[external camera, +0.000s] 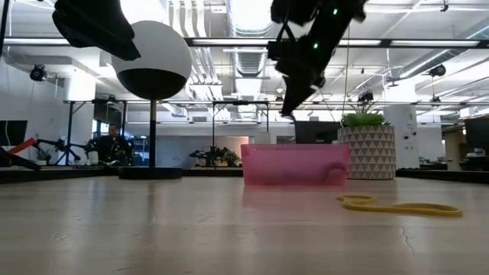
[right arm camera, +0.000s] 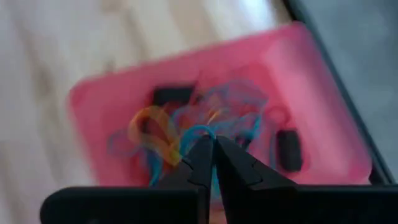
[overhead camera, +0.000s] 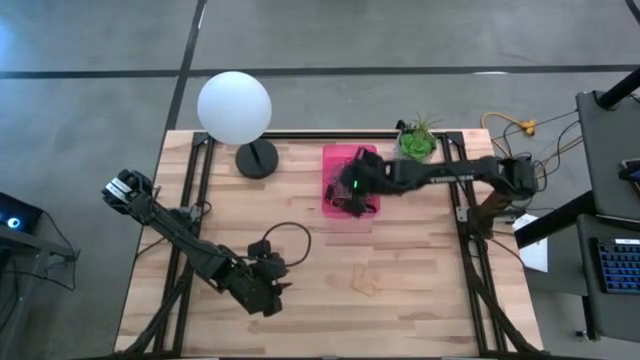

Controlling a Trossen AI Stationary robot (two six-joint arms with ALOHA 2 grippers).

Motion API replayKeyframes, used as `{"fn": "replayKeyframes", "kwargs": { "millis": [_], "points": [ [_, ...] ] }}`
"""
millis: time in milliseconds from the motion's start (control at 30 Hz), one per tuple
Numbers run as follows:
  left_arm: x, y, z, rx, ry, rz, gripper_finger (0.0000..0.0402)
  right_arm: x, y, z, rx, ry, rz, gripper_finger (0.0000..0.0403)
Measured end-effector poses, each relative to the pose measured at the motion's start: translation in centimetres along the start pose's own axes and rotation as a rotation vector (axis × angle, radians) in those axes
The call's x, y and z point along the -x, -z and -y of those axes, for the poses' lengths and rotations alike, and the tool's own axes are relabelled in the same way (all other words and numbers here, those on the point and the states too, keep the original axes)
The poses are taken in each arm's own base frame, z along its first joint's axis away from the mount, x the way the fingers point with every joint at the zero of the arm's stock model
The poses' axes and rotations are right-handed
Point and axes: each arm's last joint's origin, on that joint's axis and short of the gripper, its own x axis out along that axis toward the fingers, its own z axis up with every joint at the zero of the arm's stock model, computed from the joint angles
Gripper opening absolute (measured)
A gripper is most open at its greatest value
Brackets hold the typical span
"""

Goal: Pick and place rubber bands into bin
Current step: Put the blue rubber band into the pink bin, then put the yellow rubber band into the pink bin

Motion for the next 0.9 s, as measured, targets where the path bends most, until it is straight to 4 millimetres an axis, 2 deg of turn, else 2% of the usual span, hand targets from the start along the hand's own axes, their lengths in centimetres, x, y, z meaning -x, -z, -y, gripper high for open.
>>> {"fn": "replayKeyframes", "kwargs": {
  "millis": [100, 167, 233, 367, 433, 533, 667, 800, 900],
  "points": [
    [0.0, -0.1, -0.1, 0.002, -0.007, 0.006, 0.0146, -1.6, -0.7, 2.9, -0.061, -0.009, 0.058, 0.0018],
    [-0.1, -0.1, -0.1, 0.002, -0.015, 0.013, 0.0146, -2.8, -0.4, 4.1, -0.078, 0.004, 0.019, 0.0036],
    [-0.1, -0.1, -0.1, 0.003, -0.016, 0.014, 0.0146, -3.8, 0.2, 4.5, -0.077, 0.012, -0.044, 0.0062],
    [-0.1, -0.2, -0.2, 0.005, -0.018, 0.014, 0.0146, -3.8, 1.2, 4.3, -0.043, -0.038, -0.158, 0.0130],
    [-0.1, -0.2, -0.2, 0.006, -0.019, 0.014, 0.0146, -3.4, 2.0, 3.0, 0.046, -0.142, -0.215, 0.0161],
    [-0.3, -0.4, -0.4, 0.009, -0.027, 0.016, 0.0146, -1.3, 2.7, -0.1, 0.177, -0.327, -0.185, 0.0195],
    [-1.6, -1.2, -1.2, -0.135, -0.030, -0.004, 0.0146, 2.1, 4.8, -4.6, 0.289, -0.373, -0.156, 0.0215],
    [-4.4, -3.3, -2.2, -0.321, 0.073, 0.010, 0.0146, 5.8, 7.8, -8.3, 0.245, -0.383, -0.151, 0.0216],
    [-7.0, -5.2, -2.3, -0.491, 0.171, 0.139, 0.0146, 8.0, 10.2, -10.4, 0.133, -0.394, -0.177, 0.0215]
  ]
}}
